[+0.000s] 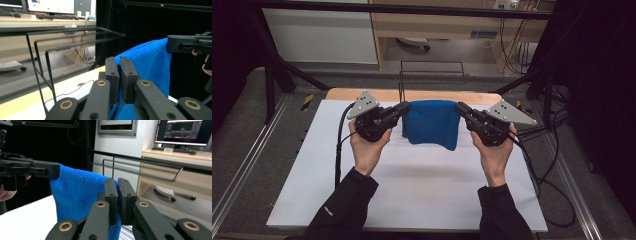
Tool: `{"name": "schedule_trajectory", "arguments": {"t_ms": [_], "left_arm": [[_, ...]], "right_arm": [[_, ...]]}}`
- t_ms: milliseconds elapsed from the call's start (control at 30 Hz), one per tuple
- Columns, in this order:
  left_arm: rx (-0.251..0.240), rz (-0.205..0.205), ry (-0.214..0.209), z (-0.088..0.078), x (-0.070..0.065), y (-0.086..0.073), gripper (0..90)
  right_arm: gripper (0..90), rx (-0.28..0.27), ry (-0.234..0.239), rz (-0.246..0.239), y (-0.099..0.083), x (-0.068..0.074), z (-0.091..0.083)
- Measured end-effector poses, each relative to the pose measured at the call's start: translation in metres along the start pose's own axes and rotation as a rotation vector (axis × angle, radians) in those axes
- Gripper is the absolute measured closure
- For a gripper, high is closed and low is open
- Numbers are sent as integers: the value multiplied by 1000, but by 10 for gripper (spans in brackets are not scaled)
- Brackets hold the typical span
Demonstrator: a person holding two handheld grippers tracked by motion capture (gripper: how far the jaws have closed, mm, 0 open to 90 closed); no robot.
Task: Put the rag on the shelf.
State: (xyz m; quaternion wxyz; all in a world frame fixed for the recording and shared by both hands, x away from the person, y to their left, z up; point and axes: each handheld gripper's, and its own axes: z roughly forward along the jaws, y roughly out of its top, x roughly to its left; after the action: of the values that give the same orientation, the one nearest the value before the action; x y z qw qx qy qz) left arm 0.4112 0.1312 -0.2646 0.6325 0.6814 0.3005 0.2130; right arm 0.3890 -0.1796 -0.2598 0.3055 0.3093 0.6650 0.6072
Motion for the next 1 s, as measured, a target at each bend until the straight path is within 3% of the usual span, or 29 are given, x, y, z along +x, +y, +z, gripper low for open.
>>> {"name": "schedule_trajectory", "arguments": {"t_ms": [833,1000], "left_arm": [[-145,35,41,11,2,64,856],[-150,56,49,12,3,75,856]], "right_arm": [[868,-124,-46,-43,62,-11,10],[868,-137,-52,-46,74,-13,13]]}}
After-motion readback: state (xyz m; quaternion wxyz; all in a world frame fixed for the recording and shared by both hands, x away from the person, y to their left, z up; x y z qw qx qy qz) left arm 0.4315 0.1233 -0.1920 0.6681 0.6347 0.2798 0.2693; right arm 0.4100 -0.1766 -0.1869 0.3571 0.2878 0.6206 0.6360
